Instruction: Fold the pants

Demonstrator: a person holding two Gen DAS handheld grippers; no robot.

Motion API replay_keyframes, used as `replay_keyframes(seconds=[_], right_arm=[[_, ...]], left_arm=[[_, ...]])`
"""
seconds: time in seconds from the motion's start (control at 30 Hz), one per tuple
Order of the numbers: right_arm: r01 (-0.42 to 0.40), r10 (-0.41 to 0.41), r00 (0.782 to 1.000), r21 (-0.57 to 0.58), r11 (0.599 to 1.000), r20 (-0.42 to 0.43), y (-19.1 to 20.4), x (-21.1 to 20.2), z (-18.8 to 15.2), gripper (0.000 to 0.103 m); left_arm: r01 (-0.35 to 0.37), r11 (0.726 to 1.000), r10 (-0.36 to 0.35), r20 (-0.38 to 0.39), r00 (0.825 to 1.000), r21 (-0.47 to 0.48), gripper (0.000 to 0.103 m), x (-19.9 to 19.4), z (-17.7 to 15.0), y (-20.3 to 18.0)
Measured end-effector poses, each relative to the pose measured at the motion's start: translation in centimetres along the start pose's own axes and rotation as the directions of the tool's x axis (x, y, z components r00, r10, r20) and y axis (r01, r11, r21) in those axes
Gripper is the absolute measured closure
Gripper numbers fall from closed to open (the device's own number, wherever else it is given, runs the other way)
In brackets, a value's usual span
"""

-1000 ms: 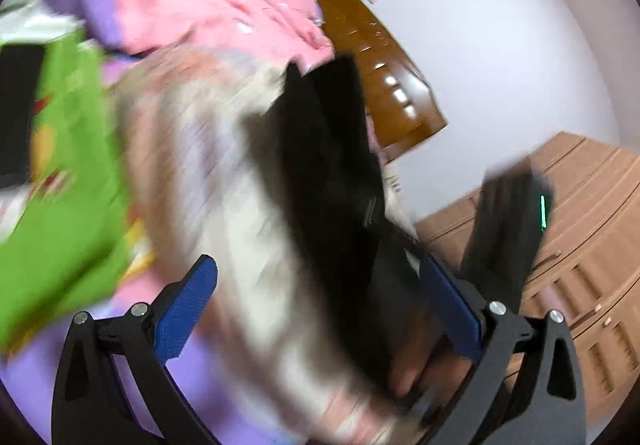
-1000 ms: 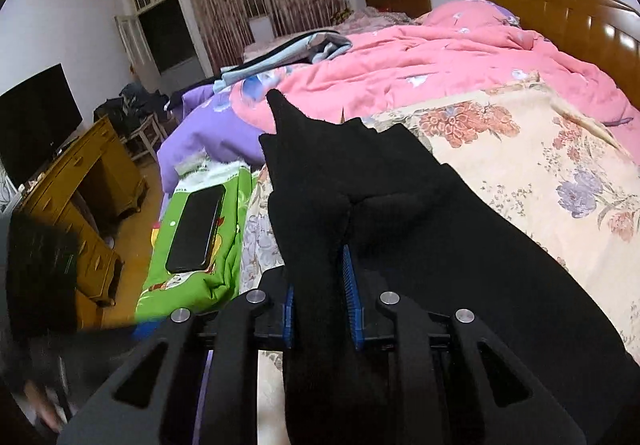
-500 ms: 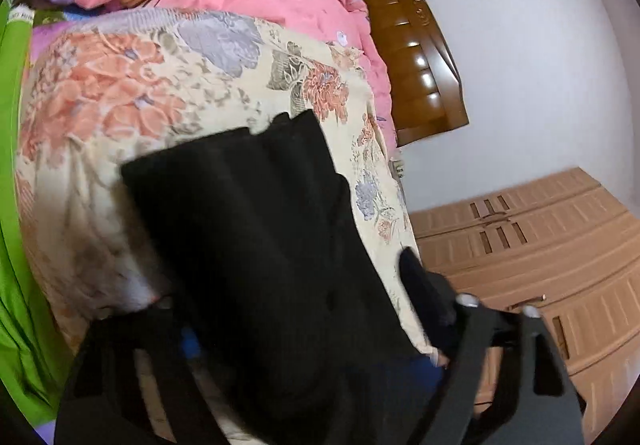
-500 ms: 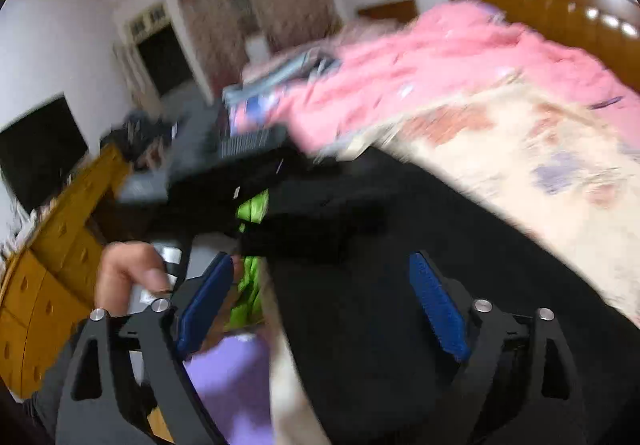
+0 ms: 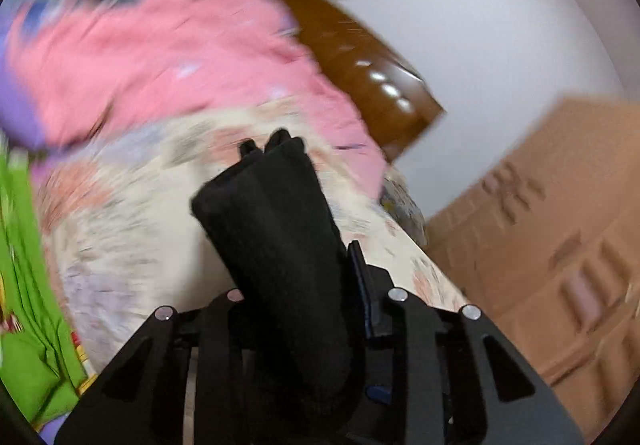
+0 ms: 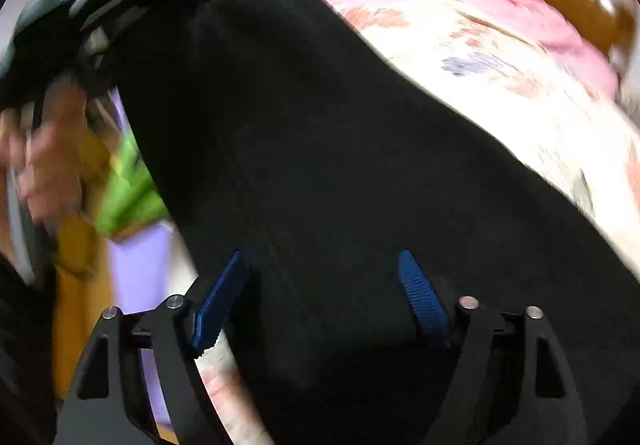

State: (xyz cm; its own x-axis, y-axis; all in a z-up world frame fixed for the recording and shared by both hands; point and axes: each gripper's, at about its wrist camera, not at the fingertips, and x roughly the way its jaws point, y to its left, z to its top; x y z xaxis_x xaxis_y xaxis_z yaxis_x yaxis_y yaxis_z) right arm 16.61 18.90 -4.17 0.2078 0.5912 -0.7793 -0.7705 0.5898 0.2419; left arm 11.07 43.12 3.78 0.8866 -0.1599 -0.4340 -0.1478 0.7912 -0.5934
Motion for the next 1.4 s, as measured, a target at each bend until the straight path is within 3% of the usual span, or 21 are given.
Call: replay_keyframes(seconds=[0.07,0.13,0.2,0.3,0.4,0.43,0.5,0.53,0.57,0.63,0.67,0.73,0.83,0.97,1.07,1.1,1.17,1.2,1.27,1.4], right_arm=[[0.029,-0.039,0.991,0.078,0.997,0.126,-2.5,-4.9,-1.7,0.026],[0.017,-0.072,0.967,0.219,0.976,0.244,-6.6,-10.4,-4.3,0.023],[-0.123,-0.036,0.929,0.4,0.908,0.367,-11.9,-15.6,-8.1,0.022],[-0.229,-0.062,0.882,0.539,0.811,0.467,-17.1,-20.4,-13.7,0.022],[-0.237,-0.099,0.873,0.593,0.77,0.478,-19.1,-22.1,-17.5,0.022],[-0.253,-0.088,0.874,0.603,0.757,0.478,-19.5,-22.1,-18.3,0.022],[-0.274,-0.068,0.885,0.632,0.724,0.461,-19.6,-21.6,-19.4,0.022],[-0.284,-0.056,0.889,0.642,0.712,0.454,-19.7,-21.5,-20.1,0.022],[-0.296,-0.044,0.888,0.643,0.706,0.458,-20.1,-21.6,-20.2,0.022],[-0.329,-0.009,0.887,0.646,0.689,0.461,-20.2,-21.1,-20.1,0.022],[-0.346,0.016,0.887,0.641,0.685,0.461,-20.0,-20.9,-20.1,0.022],[-0.354,0.054,0.893,0.624,0.697,0.446,-19.4,-20.2,-19.7,0.022],[-0.321,0.126,0.932,0.608,0.726,0.341,-17.6,-18.1,-18.4,0.022],[-0.303,0.186,0.949,0.567,0.766,0.255,-14.6,-15.2,-16.3,0.025],[-0.307,0.202,0.948,0.552,0.775,0.244,-13.1,-13.3,-14.9,0.039],[-0.302,0.192,0.949,0.551,0.778,0.249,-13.0,-12.8,-14.4,0.043],[-0.26,0.137,0.958,0.565,0.783,0.251,-13.0,-11.5,-13.6,0.071],[-0.241,0.111,0.961,0.573,0.783,0.252,-13.2,-11.1,-13.4,0.079],[-0.24,0.073,0.95,0.559,0.793,0.304,-13.0,-11.1,-13.5,0.083],[-0.177,0.005,0.938,0.465,0.868,0.348,-10.9,-13.0,-11.9,0.083]], left_arm=[[0.008,0.99,-0.01,0.014,1.0,0.139,0.084,-0.5,-1.6,-5.6],[0.03,0.971,-0.032,0.005,0.999,0.239,0.084,-0.3,-3.7,-10.2],[0.023,0.937,-0.028,0.009,1.0,0.347,0.084,0.5,-7.1,-14.7],[0.04,0.859,-0.013,-0.056,0.998,0.511,0.084,3.7,-14.5,-20.6],[0.068,0.772,0.078,-0.2,0.977,0.632,0.082,8.8,-22.8,-23.7],[0.079,0.741,0.118,-0.245,0.962,0.667,0.075,10.2,-25.1,-23.9],[0.053,0.661,0.124,-0.178,0.976,0.748,0.051,9.7,-28.0,-24.7],[0.061,0.636,0.107,-0.166,0.98,0.77,0.028,8.8,-28.5,-25.1],[0.122,0.621,0.024,-0.175,0.984,0.774,0.016,7.1,-28.6,-25.3],[0.184,0.604,-0.114,-0.144,0.983,0.775,0.004,3.2,-27.7,-24.8],[0.166,0.612,-0.134,-0.106,0.985,0.773,0.001,1.4,-27.0,-24.1],[0.1,0.659,-0.111,-0.035,0.993,0.745,0.001,-0.8,-24.8,-21.6],[-0.065,0.755,0.032,0.062,0.998,0.653,0.002,-2.6,-22.2,-16.4],[-0.209,0.853,0.2,0.071,0.977,0.477,0.002,-3.0,-20.4,-9.3],[-0.2,0.891,0.204,0.032,0.978,0.407,0.002,-3.3,-20.7,-6.3],[-0.194,0.891,0.202,0.025,0.979,0.411,0.002,-3.2,-21.0,-6.2],[-0.195,0.872,0.208,0.02,0.978,0.45,0.002,-3.4,-21.8,-6.7],[-0.198,0.859,0.214,0.019,0.977,0.472,0.002,-3.1,-22.1,-7.0],[-0.201,0.836,0.226,0.014,0.974,0.51,0.002,-2.1,-22.6,-7.2],[-0.24,0.805,0.284,0.004,0.959,0.542,0.002,-0.8,-22.6,-7.6]])
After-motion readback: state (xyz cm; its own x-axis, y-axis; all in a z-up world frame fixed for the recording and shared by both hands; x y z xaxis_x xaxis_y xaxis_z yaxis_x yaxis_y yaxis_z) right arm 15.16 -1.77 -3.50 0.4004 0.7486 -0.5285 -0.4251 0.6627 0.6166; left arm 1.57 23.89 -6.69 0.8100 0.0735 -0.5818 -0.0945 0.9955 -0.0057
